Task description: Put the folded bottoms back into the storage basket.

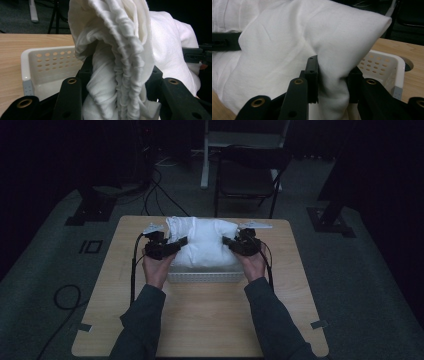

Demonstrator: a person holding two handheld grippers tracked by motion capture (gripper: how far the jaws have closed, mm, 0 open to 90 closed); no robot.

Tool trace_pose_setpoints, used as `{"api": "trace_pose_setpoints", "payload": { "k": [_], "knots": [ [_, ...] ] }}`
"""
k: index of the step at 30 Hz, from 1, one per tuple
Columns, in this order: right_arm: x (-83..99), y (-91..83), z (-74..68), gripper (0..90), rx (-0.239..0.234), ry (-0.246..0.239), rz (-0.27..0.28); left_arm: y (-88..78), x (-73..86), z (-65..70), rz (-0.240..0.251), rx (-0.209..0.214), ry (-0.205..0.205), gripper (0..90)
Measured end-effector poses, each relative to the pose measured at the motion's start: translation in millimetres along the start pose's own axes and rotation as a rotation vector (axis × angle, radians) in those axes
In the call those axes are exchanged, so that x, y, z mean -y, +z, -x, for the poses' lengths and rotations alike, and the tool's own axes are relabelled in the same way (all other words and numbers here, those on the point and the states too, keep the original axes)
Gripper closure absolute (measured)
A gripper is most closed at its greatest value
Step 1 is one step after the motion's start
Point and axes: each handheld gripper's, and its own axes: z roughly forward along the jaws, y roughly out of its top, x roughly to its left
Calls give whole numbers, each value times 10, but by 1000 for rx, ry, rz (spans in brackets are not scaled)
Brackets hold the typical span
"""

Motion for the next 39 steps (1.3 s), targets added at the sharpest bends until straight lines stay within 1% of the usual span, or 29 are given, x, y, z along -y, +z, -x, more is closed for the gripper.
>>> {"api": "trace_pose_setpoints", "payload": {
  "k": [11,16,19,26,28,30,32,39],
  "knots": [
    [-27,86,39,707,11,10,-7,66,-1,-47,0,-10,-18,552],
    [-17,133,50,707,14,14,-15,98,2,-74,-10,-20,-19,552],
    [-8,159,63,707,17,18,-18,135,-13,-94,-21,-27,-8,551],
    [4,203,100,707,21,28,-24,199,-19,-122,-35,-30,-4,551],
    [14,232,120,708,27,34,-31,247,-22,-129,-50,-37,-17,551],
    [21,256,138,708,33,44,-36,279,-26,-127,-62,-44,-10,552],
    [28,274,159,708,35,57,-40,309,-29,-130,-67,-48,-15,552],
    [38,305,191,708,47,66,-48,395,-5,-156,-81,-52,-35,552]
  ]
}}
